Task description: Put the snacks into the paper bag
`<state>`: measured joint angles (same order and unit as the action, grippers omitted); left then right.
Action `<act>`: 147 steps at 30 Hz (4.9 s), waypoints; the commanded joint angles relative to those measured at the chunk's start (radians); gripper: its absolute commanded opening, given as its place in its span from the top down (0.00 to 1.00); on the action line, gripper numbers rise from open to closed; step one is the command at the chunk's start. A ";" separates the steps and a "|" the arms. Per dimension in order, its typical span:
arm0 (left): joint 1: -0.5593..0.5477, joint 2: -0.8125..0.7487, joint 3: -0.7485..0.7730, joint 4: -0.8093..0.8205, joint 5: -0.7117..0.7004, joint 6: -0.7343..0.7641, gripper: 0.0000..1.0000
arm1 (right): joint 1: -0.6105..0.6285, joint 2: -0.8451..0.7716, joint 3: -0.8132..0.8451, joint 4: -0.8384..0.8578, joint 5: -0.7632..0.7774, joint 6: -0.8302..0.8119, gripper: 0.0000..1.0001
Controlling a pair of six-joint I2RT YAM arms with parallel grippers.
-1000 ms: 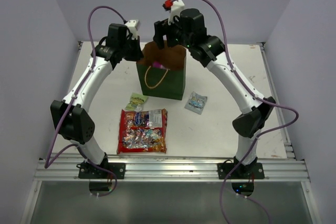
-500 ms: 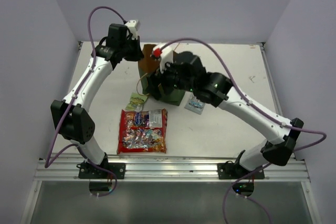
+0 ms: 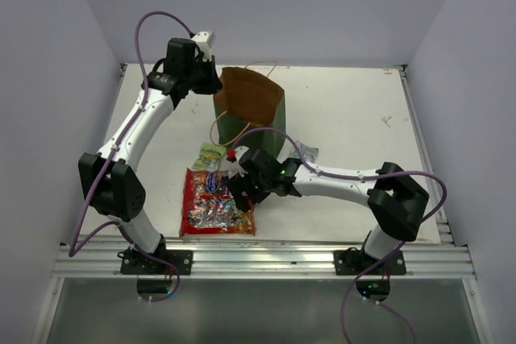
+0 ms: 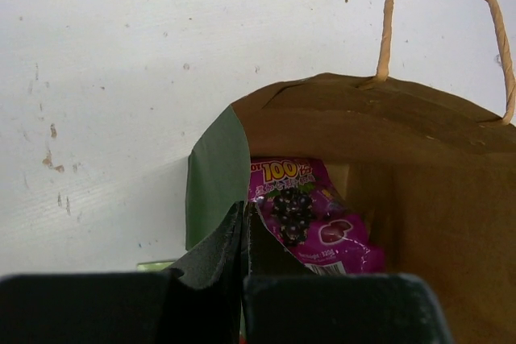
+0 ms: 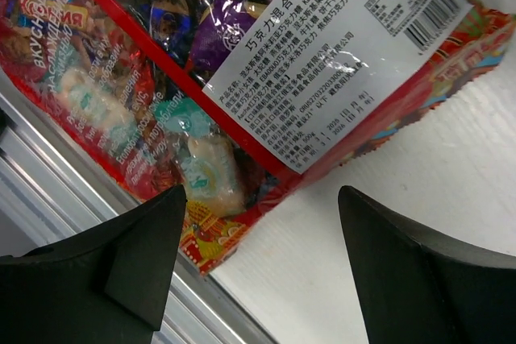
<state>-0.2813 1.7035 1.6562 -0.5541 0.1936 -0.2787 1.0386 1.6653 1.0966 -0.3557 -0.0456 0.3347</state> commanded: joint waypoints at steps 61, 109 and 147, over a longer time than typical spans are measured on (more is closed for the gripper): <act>-0.053 -0.148 -0.039 -0.099 -0.054 -0.122 1.00 | -0.163 0.049 1.282 -0.491 0.475 -0.396 1.00; -0.101 -0.228 -0.193 0.042 -0.180 -0.111 1.00 | -0.241 -0.123 0.826 -0.390 0.774 -0.153 0.07; -0.099 -0.268 -0.199 0.054 -0.263 -0.088 0.94 | -0.572 0.163 0.023 -0.009 0.297 0.081 1.00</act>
<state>-0.3847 1.4342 1.4227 -0.5392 -0.0494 -0.3965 0.4603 1.8355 1.1290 -0.3031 0.2226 0.4244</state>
